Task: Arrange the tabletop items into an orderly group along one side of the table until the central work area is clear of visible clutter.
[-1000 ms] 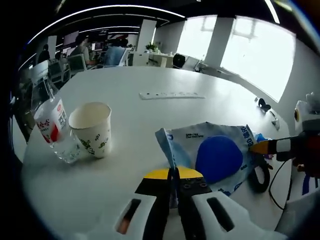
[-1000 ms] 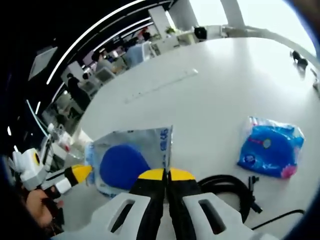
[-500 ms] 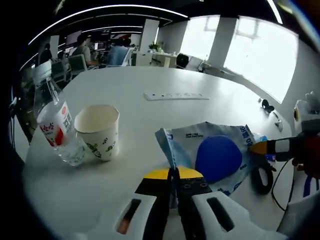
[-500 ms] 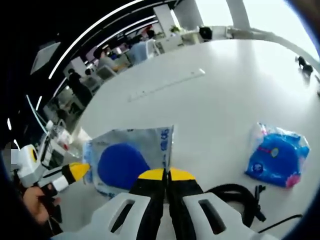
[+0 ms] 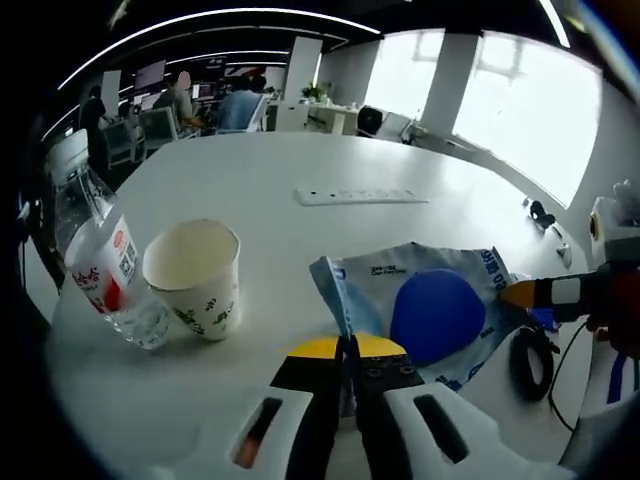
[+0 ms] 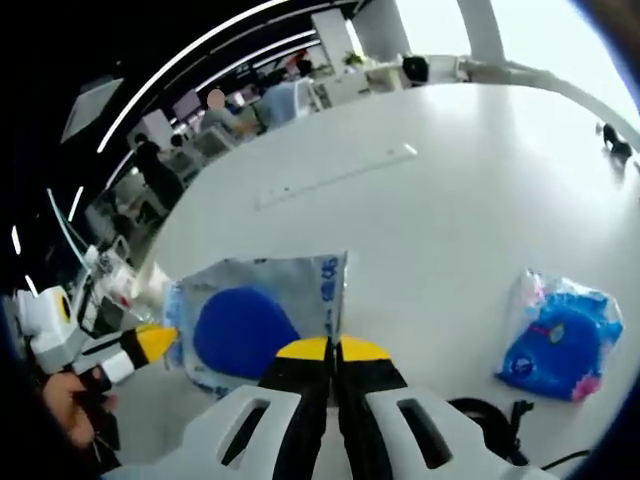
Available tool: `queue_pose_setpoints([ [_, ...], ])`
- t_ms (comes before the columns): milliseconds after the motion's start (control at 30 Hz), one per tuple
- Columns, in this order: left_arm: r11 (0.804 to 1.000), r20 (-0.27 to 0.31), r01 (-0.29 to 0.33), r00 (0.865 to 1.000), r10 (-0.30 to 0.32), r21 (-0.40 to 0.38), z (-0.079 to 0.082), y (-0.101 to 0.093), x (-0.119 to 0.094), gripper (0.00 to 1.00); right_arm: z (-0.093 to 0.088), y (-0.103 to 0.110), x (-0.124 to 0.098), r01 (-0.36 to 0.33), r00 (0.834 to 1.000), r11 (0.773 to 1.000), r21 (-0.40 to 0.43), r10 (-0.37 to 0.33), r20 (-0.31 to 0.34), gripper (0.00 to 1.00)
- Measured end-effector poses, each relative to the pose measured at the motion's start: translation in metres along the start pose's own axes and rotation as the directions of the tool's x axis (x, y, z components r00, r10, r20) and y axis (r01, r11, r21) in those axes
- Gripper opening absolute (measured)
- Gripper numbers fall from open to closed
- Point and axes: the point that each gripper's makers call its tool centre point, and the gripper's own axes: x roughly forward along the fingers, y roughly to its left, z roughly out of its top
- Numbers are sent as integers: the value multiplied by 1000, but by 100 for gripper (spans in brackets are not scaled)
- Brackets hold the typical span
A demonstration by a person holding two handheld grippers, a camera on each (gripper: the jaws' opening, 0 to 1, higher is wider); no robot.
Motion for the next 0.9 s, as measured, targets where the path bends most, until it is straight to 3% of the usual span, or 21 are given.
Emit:
queue_pose_setpoints([
  [900, 1000, -35, -16, 999, 16, -5, 4, 9, 25, 2, 18, -4, 31, 2, 1000, 1000, -21, -2, -23, 0],
])
